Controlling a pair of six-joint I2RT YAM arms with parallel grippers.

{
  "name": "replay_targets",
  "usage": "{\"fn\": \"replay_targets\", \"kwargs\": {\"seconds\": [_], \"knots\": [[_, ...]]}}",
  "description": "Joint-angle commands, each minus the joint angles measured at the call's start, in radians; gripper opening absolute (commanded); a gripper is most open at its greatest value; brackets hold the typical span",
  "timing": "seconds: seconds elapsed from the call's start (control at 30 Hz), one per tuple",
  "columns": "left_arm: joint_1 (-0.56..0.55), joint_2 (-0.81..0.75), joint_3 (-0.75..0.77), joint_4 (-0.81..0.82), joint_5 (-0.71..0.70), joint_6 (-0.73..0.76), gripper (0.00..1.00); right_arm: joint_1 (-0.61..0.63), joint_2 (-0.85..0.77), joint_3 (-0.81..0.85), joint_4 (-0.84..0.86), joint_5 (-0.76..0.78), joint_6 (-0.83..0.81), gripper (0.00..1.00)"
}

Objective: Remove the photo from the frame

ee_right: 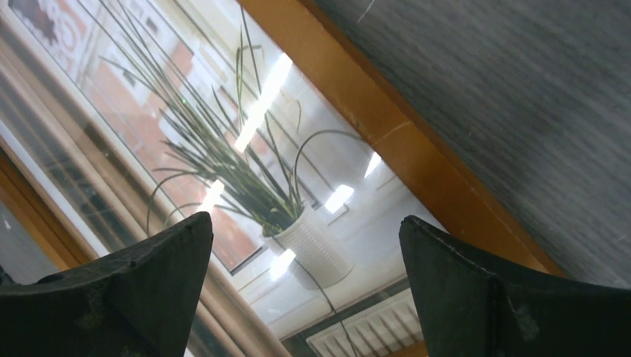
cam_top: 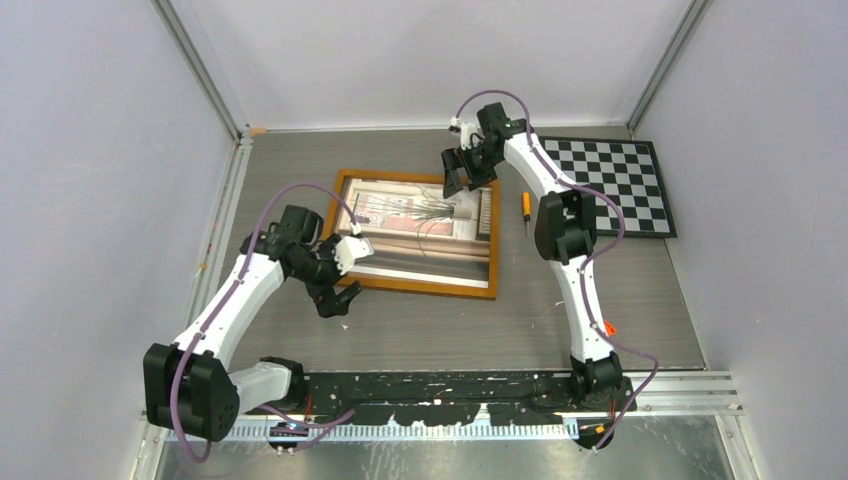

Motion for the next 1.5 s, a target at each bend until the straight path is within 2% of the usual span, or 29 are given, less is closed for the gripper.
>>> {"fn": "replay_targets", "kwargs": {"seconds": [0.0, 0.13, 0.2, 0.33, 0.5, 0.6, 0.83, 1.1, 1.3, 1.47], "knots": [[-0.044, 0.009, -0.015, 0.041, -0.033, -0.009, 1.00, 0.001, -0.084, 0.011, 0.122, 0.044, 0.003, 1.00], [-0.088, 0.014, -0.026, 0.076, -0.076, -0.017, 1.00, -0.002, 0.015, 0.108, 0.106, 0.102, -0.033, 1.00], [-0.097, 0.018, -0.022, 0.086, -0.091, -0.027, 1.00, -0.002, 0.032, 0.100, 0.121, 0.112, -0.046, 1.00], [-0.104, 0.025, -0.022, 0.092, -0.093, -0.045, 1.00, -0.002, 0.041, 0.079, 0.150, 0.122, -0.057, 1.00], [-0.112, 0.021, -0.043, 0.113, -0.119, -0.047, 1.00, -0.001, -0.018, 0.040, 0.177, 0.058, -0.037, 1.00], [-0.117, 0.028, -0.046, 0.118, -0.121, -0.047, 1.00, -0.003, -0.029, 0.010, 0.233, 0.095, -0.041, 1.00], [-0.151, 0.040, -0.063, 0.172, -0.158, -0.055, 1.00, -0.002, 0.060, 0.035, 0.251, 0.222, -0.101, 1.00], [-0.205, 0.053, -0.128, 0.327, -0.304, -0.071, 1.00, 0.002, 0.067, 0.029, 0.143, 0.165, -0.135, 0.98], [-0.205, 0.083, -0.193, 0.498, -0.388, -0.020, 1.00, 0.001, 0.043, -0.018, -0.010, 0.109, -0.152, 0.89], [-0.205, 0.154, -0.200, 0.592, -0.430, -0.009, 1.00, 0.001, 0.014, -0.102, -0.055, 0.064, -0.084, 0.83]]}}
